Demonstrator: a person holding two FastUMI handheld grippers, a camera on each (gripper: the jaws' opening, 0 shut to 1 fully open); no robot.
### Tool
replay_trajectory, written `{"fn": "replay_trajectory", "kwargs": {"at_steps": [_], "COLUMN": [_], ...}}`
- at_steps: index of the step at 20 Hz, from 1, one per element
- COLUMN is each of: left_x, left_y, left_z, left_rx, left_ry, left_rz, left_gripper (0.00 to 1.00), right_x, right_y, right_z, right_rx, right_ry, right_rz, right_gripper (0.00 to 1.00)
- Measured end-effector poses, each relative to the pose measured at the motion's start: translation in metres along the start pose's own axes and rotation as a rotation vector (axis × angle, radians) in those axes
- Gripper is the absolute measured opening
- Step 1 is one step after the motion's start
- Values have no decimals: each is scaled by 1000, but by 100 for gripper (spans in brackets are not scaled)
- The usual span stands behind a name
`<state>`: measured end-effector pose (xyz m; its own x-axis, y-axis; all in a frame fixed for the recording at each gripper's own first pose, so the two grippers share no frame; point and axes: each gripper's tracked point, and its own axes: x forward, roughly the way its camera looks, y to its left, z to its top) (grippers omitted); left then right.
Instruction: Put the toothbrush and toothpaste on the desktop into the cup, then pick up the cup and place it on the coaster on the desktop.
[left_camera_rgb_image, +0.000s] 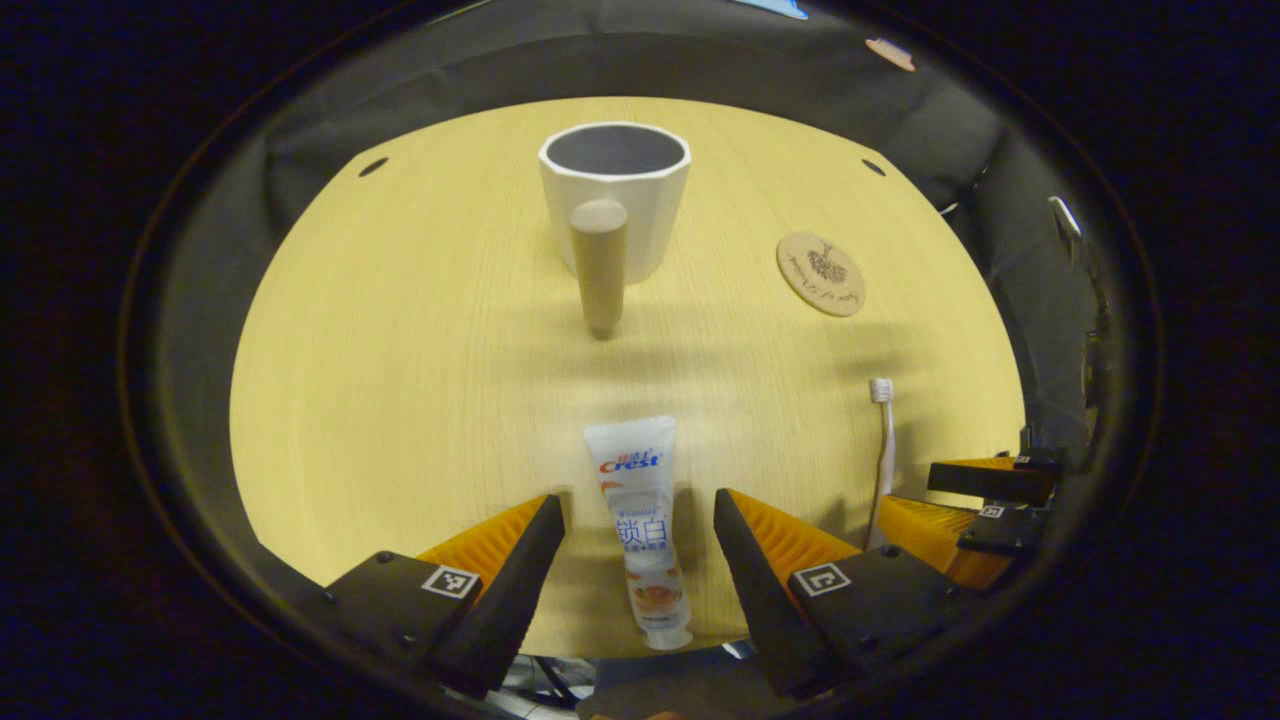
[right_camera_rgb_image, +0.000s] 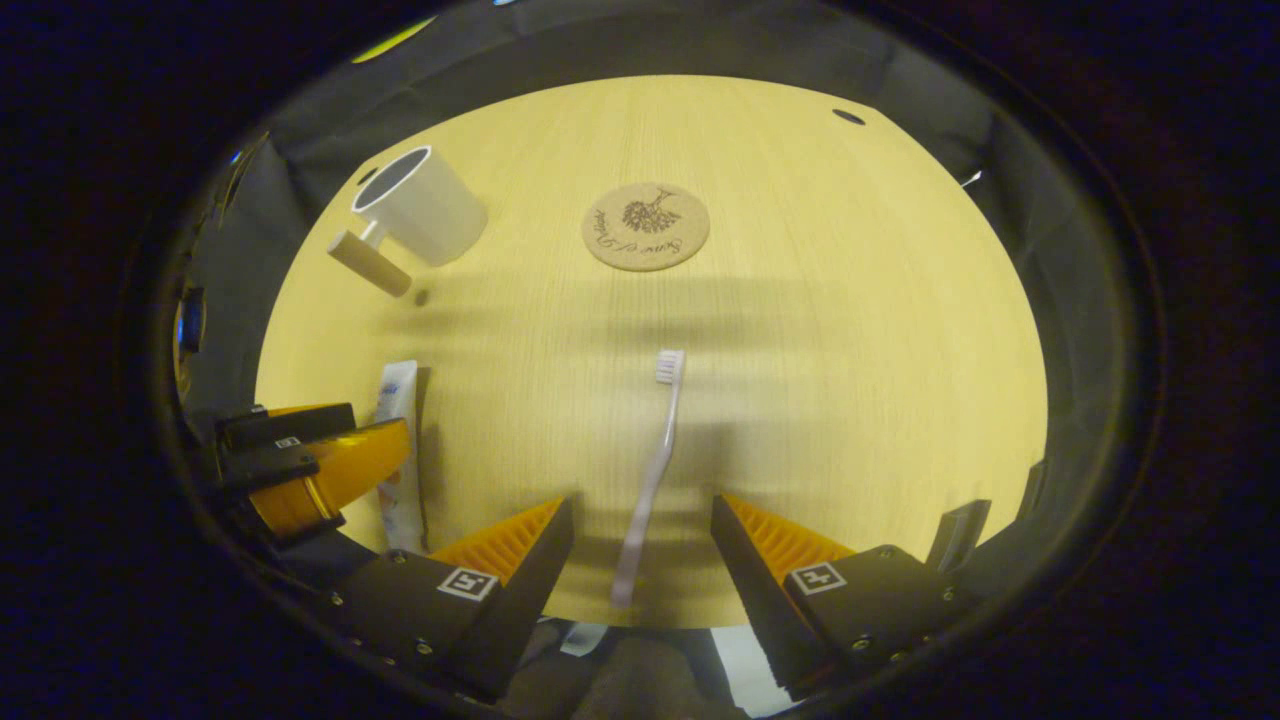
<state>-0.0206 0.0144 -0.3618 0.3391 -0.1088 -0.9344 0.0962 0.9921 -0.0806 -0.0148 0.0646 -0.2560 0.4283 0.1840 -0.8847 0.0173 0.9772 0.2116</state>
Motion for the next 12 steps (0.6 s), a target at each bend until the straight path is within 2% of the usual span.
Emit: {"fn": "replay_trajectory", "kwargs": {"at_steps": [4, 5, 6, 7, 8, 9, 10, 11, 12], "left_x": [13, 16, 18, 20, 21, 21, 21, 22, 22], "left_y": [-1, 0, -1, -1, 1, 1, 1, 0, 1], "left_z": [-8, -8, -10, -11, -13, -11, -10, -11, -10], "left_rx": [2, -4, -14, -21, -24, -16, -14, -8, 2], "left_ry": [54, 62, 73, 82, 90, 89, 83, 92, 86], "left_rz": [6, 6, 0, 1, 13, 20, 20, 21, 28], "left_gripper": [95, 98, 96, 84, 80, 82, 81, 76, 77], "right_x": [12, 14, 14, 17, 19, 23, 22, 24, 26], "right_y": [3, 4, 5, 5, 4, 5, 5, 4, -2], "right_z": [1, 1, 1, 0, 1, 1, 1, 1, 4], "right_rx": [22, 31, 34, 38, 36, 38, 44, 39, 35], "right_ry": [45, 55, 66, 76, 84, 88, 95, 103, 92], "right_rz": [-7, -3, 3, -2, -5, -8, -6, -14, -44], "right_gripper": [90, 84, 85, 85, 83, 83, 71, 65, 67]}}
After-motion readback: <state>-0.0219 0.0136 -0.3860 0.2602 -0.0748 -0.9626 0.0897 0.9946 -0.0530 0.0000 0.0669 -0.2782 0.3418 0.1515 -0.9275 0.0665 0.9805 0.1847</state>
